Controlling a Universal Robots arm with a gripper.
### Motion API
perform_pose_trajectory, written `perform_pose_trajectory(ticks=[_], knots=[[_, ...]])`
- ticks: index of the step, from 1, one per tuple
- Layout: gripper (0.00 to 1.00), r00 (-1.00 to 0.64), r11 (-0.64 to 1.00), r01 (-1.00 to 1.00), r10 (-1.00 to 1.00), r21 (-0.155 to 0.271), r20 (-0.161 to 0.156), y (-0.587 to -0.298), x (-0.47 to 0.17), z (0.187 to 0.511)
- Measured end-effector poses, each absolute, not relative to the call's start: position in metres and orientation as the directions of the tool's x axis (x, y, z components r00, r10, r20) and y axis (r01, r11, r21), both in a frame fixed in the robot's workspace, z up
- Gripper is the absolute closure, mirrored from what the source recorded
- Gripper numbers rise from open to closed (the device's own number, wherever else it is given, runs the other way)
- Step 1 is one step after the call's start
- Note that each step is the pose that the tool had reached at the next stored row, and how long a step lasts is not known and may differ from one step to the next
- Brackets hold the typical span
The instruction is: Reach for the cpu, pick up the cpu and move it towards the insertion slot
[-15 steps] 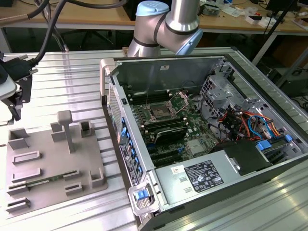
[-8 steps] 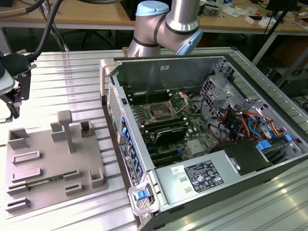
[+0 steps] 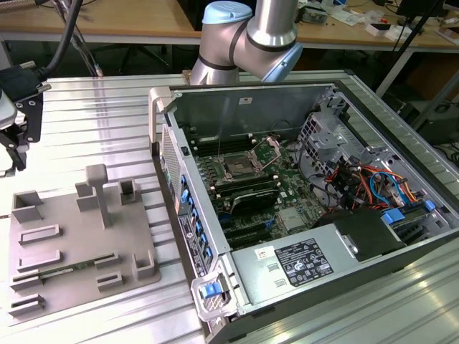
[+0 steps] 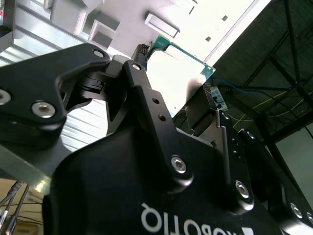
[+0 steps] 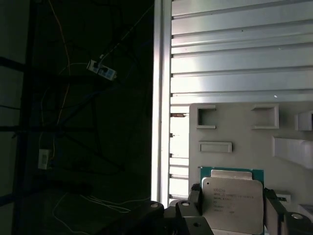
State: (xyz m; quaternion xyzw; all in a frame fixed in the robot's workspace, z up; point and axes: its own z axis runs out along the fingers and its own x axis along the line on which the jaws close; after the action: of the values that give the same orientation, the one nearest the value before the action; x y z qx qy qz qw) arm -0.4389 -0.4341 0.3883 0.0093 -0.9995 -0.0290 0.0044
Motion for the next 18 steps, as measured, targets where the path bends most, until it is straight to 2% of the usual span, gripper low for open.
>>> perform_pose_trajectory(ticks=[18], knots=[[0.45,-1.0,0.998,-0.018,-0.019,0.058,0.008,-0.4341,-0.4294,0.3884]])
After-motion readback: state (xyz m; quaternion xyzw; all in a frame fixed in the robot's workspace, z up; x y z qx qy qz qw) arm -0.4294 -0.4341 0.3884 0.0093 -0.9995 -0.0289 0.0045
